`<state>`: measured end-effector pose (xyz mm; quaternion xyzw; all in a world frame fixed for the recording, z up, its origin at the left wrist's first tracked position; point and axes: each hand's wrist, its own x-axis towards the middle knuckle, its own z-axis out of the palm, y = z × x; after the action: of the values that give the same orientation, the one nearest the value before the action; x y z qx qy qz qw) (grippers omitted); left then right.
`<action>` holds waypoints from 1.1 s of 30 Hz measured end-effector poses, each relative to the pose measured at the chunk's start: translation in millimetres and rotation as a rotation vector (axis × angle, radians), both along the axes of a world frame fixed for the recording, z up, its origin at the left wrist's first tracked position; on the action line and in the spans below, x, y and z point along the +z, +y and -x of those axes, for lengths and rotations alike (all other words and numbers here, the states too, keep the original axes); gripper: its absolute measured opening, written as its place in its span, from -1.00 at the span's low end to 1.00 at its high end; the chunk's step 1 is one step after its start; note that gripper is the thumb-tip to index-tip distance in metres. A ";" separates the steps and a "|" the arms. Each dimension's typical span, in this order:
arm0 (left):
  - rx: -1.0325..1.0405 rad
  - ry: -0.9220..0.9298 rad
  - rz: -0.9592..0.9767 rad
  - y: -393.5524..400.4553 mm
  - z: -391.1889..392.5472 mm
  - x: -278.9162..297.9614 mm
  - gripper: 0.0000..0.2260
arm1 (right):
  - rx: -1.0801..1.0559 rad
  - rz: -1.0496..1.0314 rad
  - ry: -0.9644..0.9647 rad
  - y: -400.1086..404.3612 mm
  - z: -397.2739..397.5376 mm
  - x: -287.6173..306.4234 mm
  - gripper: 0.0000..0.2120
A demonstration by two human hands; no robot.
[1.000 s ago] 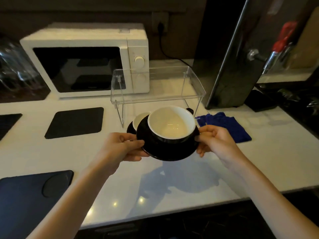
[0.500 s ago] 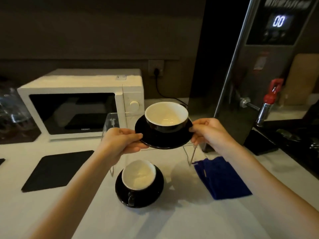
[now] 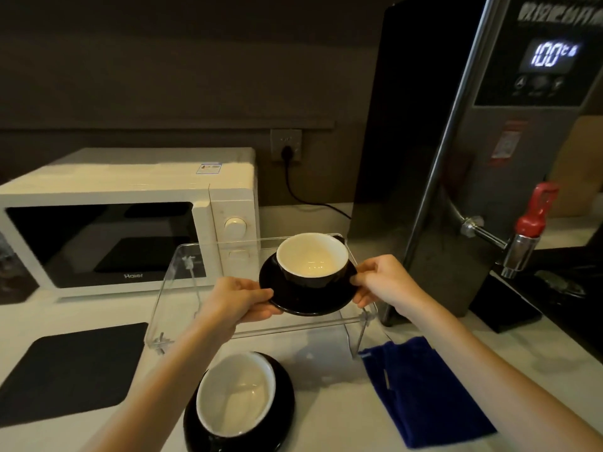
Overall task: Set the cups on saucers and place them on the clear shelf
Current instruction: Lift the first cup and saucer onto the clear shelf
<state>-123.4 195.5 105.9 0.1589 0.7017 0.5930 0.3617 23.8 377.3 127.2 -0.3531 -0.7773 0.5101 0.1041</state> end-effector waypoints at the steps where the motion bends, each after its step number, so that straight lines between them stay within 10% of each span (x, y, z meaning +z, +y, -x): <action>1: -0.001 0.000 0.011 1.6 1.1 -3.1 -0.84 | 0.004 -0.016 -0.017 1.2 1.1 -2.4 -0.78; 14: -0.031 0.100 0.079 6.8 0.4 -8.3 -0.75 | -0.046 -0.167 -0.063 0.2 1.9 -13.1 -0.73; 20: 0.088 0.914 0.254 -2.0 -25.2 -11.3 -0.45 | -0.180 -0.617 0.066 -0.8 -20.3 -28.2 -0.71; 33: -0.045 1.082 0.267 7.2 -43.4 -28.6 -0.22 | -0.214 -0.254 0.185 -16.0 -12.2 -80.8 -0.67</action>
<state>-80.0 202.7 77.3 0.4083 0.8528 0.3250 -0.0204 36.0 361.3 46.4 -0.3691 -0.7808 0.4241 0.2726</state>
